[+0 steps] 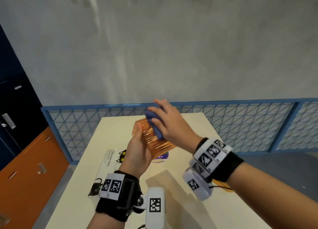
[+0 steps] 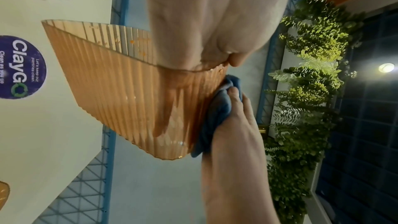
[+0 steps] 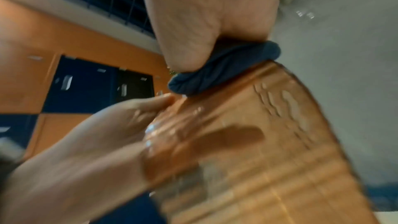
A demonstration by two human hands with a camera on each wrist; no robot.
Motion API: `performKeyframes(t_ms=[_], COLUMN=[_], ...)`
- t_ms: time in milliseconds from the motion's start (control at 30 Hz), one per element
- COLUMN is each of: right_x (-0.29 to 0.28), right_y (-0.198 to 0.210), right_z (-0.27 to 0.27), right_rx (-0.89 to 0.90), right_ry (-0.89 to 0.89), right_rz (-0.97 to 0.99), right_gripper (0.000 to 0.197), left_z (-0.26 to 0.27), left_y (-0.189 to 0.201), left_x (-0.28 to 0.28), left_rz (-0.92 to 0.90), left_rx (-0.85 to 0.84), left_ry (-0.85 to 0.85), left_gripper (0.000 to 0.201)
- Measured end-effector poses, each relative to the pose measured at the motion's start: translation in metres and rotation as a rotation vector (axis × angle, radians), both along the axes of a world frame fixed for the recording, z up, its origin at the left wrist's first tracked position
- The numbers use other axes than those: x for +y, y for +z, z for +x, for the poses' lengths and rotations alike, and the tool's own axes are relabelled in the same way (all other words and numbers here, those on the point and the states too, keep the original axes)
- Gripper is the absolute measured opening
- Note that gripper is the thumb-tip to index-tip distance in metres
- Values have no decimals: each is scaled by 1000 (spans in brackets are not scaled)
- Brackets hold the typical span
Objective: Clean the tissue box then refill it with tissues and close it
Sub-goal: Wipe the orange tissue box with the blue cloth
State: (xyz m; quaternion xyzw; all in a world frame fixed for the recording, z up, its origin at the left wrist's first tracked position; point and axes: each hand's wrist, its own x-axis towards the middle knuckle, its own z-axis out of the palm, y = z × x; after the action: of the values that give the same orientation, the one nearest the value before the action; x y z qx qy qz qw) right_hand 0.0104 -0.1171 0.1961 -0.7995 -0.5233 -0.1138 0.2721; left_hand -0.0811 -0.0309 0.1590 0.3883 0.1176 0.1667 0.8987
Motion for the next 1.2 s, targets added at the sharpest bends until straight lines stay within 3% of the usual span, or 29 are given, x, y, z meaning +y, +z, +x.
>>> performKeyframes(t_ms=[67,100,167,267,367,400,533,700,767,900,1000,1200], right_x=[6,5,-5,-23,-22,-19,-16,-29,-29,-22,-16,-18], right_y=[11,12,1,-25,-19,-10,28,13,10,30,36,27], right_z=[4,1,-9,-15,-1,4,22,4,7,29,30,11], right_rx=[125,95,-86,-224,-353,-318,125,-61,32,456,463,467], right_ry=[-75,-84,-31,109,158,158,158,358,403,283,279,448], right_rz=[23,27,-13,-110,-164,-158,-152,-92,-100,-302,-383,-239], right_gripper=[41,40,45,59,55,53,42,43,41,37,37,36], left_z=[0,0,0,-1,0,0,-2,-12,-15,-21,-25,-30], left_y=[-2,-2,1,5,2,2,-3,-3,-4,-8,-9,-4], left_x=[-3,-4,-4,0,3,2,2,14,15,13,15,15], left_rz=[9,8,-19,-37,54,112,400,529,571,654,708,766], left_rx=[2,0,-34,-48,3,30,112,15,15,38,59,31], left_ry=[-24,-25,0,38,60,57,77,80,92,112,106,175], left_gripper=[55,54,52,52,48,47,39,36,35,32,32,35])
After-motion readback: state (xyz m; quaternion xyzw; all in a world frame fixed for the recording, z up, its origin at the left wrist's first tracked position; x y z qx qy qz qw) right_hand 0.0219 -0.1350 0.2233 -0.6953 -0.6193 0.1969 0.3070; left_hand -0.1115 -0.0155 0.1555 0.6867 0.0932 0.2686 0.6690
